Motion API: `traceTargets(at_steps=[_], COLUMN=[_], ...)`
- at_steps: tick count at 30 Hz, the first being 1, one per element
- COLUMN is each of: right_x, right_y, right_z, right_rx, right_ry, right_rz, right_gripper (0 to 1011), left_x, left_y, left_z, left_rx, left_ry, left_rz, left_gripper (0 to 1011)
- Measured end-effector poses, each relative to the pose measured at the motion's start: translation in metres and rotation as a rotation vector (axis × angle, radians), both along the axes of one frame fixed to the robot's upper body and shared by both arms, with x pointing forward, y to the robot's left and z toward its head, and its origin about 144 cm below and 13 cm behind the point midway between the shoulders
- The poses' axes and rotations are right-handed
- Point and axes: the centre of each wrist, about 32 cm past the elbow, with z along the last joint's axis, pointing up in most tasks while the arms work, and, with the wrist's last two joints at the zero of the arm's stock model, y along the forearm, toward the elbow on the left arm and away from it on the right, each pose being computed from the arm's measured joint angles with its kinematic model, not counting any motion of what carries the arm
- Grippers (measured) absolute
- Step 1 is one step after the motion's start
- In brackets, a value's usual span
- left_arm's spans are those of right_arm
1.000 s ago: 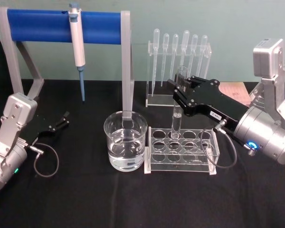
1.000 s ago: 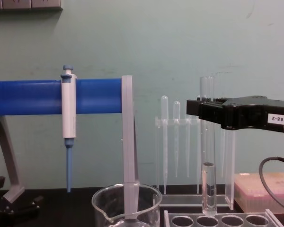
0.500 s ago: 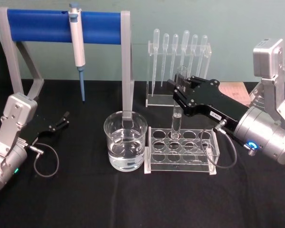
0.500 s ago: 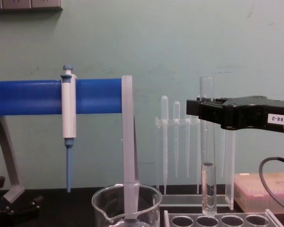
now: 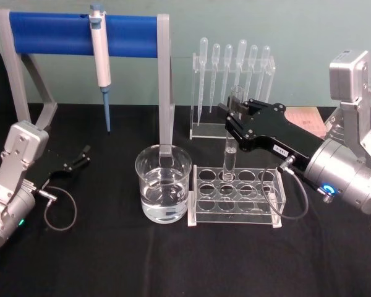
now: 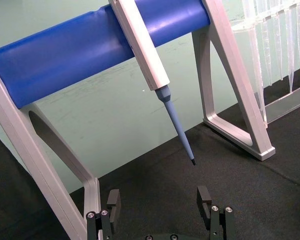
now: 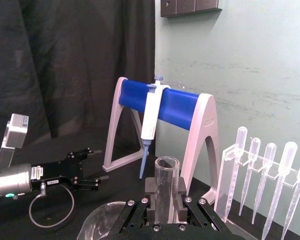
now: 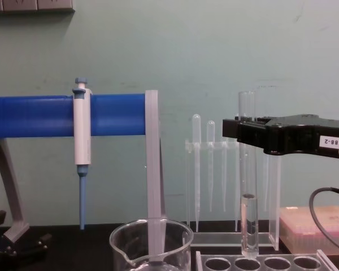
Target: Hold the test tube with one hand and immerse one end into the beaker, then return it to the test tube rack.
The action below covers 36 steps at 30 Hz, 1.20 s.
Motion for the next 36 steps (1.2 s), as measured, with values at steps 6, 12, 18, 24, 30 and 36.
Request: traceTargets(at_steps=[6,12,18,24,30,36], right_x=[0.0000,0.0000,0.0000,0.0000,0.0000,0.0000], right_y=[0.0000,0.0000,0.0000,0.0000,0.0000,0.0000], right_z=[0.0000,0.0000,0.0000,0.0000,0.0000,0.0000], right_rx=[0.000,0.000,0.000,0.000,0.000,0.000], right_ry=[0.000,0.000,0.000,0.000,0.000,0.000], right_rz=[0.000,0.000,0.000,0.000,0.000,0.000], right_gripper=[226,226,226,226,226,226], left_x=[0.0000,0.0000,0.0000,0.0000,0.0000,0.0000], left_y=[0.0000,0.0000,0.0000,0.0000,0.0000,0.0000], left_z=[0.0000,0.0000,0.0000,0.0000,0.0000,0.0000], left_rx=[0.000,0.000,0.000,0.000,0.000,0.000], left_ry=[0.000,0.000,0.000,0.000,0.000,0.000], left_rz=[0.000,0.000,0.000,0.000,0.000,0.000], left_gripper=[1000,1000,1000,1000,1000,1000])
